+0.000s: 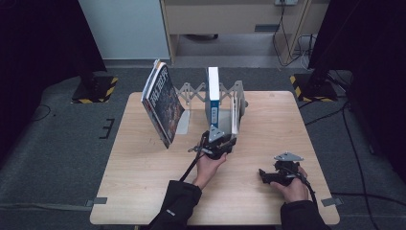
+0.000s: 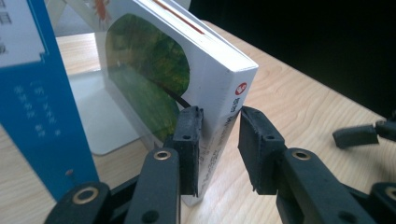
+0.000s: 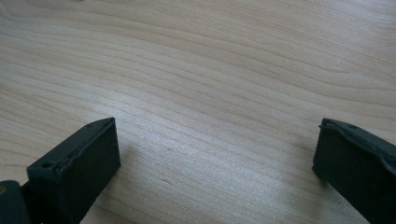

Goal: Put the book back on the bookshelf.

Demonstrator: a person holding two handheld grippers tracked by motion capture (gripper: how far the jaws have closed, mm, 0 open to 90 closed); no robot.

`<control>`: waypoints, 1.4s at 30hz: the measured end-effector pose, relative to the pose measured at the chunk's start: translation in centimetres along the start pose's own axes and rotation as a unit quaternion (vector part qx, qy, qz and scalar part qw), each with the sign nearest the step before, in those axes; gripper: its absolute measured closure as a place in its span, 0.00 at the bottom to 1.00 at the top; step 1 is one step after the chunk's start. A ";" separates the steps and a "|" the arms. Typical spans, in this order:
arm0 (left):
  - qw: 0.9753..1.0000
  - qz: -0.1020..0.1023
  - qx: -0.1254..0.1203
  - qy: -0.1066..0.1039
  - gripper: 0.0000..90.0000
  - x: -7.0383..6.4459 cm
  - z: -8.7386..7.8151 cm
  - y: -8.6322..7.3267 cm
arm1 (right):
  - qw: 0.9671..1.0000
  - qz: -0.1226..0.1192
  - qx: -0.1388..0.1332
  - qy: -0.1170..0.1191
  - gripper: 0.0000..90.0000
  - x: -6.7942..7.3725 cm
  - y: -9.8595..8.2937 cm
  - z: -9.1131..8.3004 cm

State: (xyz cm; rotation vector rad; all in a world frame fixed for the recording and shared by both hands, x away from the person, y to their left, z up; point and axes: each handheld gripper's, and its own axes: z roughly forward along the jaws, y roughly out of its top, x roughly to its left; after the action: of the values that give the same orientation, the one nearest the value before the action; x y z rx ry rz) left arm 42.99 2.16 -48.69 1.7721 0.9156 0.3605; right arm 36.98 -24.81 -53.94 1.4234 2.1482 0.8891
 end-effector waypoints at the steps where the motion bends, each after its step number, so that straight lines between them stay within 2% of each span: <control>1: 1.000 0.001 0.002 0.001 0.75 0.0 0.1 0.1 | 1.000 0.000 0.000 0.000 0.01 0.0 0.0 0.0; 7: 1.000 0.011 0.011 0.011 0.74 -0.1 1.4 1.0 | 1.000 0.000 0.000 0.000 0.01 0.0 0.0 0.0; 14: 1.000 0.004 0.017 0.024 0.74 0.4 2.5 1.8 | 1.000 0.000 0.000 0.000 0.01 0.0 0.0 0.0; 17: 1.000 -0.001 0.019 0.022 0.74 0.5 2.9 2.0 | 1.000 0.000 0.000 0.000 0.01 0.0 0.0 0.0; 29: 0.999 0.005 0.020 0.043 0.71 0.5 3.6 2.3 | 1.000 0.000 0.000 0.000 0.01 0.0 0.0 0.0; 33: 0.999 0.003 0.019 0.042 0.71 0.7 3.9 2.4 | 1.000 0.000 0.000 0.000 0.01 0.0 0.0 0.0; 40: 0.999 0.012 0.023 0.046 0.72 0.8 4.0 2.6 | 1.000 0.000 0.000 0.000 0.01 0.0 0.0 0.0; 42: 0.998 0.023 0.030 0.049 0.72 0.6 3.9 2.6 | 1.000 0.000 0.000 0.000 0.01 0.0 0.0 0.0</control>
State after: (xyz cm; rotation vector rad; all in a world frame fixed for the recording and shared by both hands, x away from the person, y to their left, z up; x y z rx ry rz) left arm 46.91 -0.36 -48.03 1.8455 0.9649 0.4566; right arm 36.99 -24.81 -53.94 1.4235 2.1480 0.8882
